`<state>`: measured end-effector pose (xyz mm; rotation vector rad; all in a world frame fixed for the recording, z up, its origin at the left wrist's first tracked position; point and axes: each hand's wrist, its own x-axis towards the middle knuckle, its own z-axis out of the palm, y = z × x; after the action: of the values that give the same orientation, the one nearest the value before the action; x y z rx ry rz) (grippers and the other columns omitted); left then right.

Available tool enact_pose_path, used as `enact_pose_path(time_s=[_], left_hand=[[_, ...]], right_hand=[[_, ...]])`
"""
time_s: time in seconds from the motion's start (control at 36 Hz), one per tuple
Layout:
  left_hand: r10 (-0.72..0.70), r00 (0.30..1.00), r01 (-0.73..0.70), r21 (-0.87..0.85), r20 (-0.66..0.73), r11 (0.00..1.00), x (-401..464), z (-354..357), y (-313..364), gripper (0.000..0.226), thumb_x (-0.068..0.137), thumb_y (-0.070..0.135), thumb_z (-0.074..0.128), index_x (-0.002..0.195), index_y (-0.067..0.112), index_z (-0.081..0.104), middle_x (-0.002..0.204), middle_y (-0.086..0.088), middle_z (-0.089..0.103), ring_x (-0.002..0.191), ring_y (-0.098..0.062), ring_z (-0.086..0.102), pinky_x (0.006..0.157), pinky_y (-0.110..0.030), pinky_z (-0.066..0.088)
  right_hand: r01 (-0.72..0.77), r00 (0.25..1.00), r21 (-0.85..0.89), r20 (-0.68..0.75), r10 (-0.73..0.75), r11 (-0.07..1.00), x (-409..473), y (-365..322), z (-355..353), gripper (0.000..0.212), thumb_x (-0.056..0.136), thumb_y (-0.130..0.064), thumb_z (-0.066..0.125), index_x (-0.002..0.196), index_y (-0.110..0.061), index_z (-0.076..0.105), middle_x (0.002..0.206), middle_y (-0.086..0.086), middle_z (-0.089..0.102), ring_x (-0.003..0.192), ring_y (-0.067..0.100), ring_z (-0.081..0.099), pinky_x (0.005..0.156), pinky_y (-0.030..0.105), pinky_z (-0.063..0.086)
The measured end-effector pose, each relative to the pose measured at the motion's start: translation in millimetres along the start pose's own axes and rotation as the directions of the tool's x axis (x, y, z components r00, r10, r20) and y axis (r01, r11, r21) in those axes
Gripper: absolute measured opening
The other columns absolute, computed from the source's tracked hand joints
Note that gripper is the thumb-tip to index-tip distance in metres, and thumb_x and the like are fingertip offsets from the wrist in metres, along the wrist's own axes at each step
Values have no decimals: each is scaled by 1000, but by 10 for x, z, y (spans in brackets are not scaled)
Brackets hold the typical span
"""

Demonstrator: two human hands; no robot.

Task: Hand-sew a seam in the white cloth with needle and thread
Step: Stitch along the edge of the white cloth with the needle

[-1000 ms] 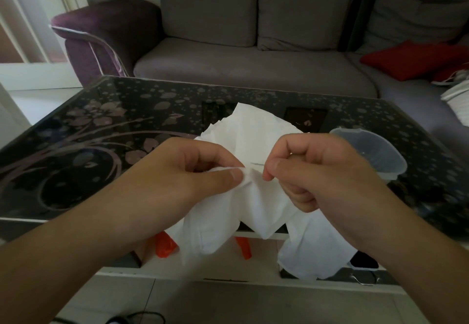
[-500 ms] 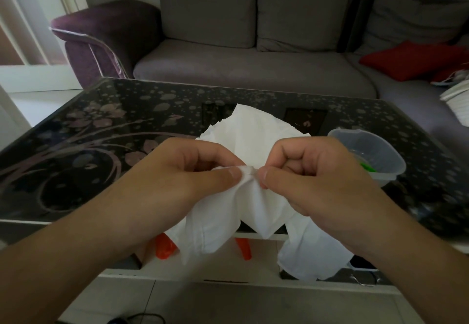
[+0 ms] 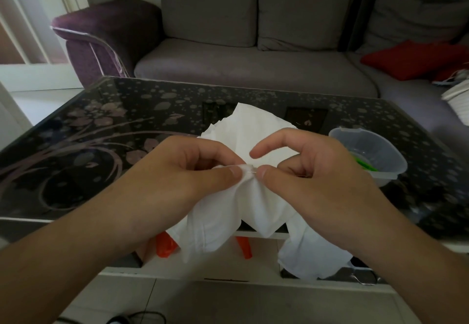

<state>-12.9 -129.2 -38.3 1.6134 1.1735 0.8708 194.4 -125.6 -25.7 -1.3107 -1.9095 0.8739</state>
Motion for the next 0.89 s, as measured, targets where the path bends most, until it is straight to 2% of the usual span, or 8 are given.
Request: enact_pose_path(time_s=[0.11,0.28,0.42,0.56,0.64,0.75,0.78,0.89], left_hand=[[9,1000,-9,14,1,1000,-12,1,-2,16,94,28,67,92,28,82,97,4,79,95,-15,75,82,-32,54],[35,999,-34,80,-9,996,-6,22,-10,16,95,29,66,91,33,82,95,7,79,93,-14,74,82,-34,57],[74,997,-68,163,-30,984,-18,44,-3,18,92,37,63,93,34,81,96,12,78,95,-11,73,87,-39,61],[86,994,-69,241,-63,968,-38,70,-5,17,93,37,62,95,36,79,94,18,76,92,-4,72,83,-34,61],[89,993,-64,285,-76,956,-40,75,8,19,91,41,61,97,37,78,94,21,75,92,-4,71,81,-29,60],[101,988,-51,365,-120,929,-54,97,-2,20,89,44,58,95,40,77,90,26,72,90,3,68,72,-11,52],[105,986,-45,392,-132,919,-61,111,-14,20,89,45,58,94,41,77,90,28,72,90,5,67,71,-8,51],[108,980,-24,445,-166,895,-69,155,-44,18,88,48,58,92,44,75,89,32,70,90,8,65,72,-10,49]], right_hand=[[13,999,13,36,-13,1000,-7,-13,-2,21,99,-24,64,111,-40,70,45,0,49,40,7,39,43,14,34],[-39,995,38,89,36,999,19,19,0,15,100,-25,62,98,-33,75,44,-5,47,41,6,40,43,12,34],[-54,996,8,66,53,999,37,54,3,13,98,-26,64,89,-29,72,56,12,59,46,7,45,46,12,39],[-59,998,-43,35,61,997,27,57,24,15,99,-28,62,86,-30,70,55,3,61,51,5,54,50,12,41],[-71,997,-67,23,73,995,43,40,21,16,100,-29,60,87,-31,70,59,0,66,67,8,64,57,17,47],[-67,998,-70,9,68,995,31,40,47,18,100,-29,60,84,-32,69,71,1,72,84,11,66,59,22,53],[-63,998,-72,4,63,995,21,52,63,19,100,-28,61,83,-32,69,72,0,72,84,12,66,66,21,53],[-57,998,-98,-24,55,994,5,90,114,19,99,-27,62,82,-33,68,77,-17,71,85,-5,65,70,7,50]])
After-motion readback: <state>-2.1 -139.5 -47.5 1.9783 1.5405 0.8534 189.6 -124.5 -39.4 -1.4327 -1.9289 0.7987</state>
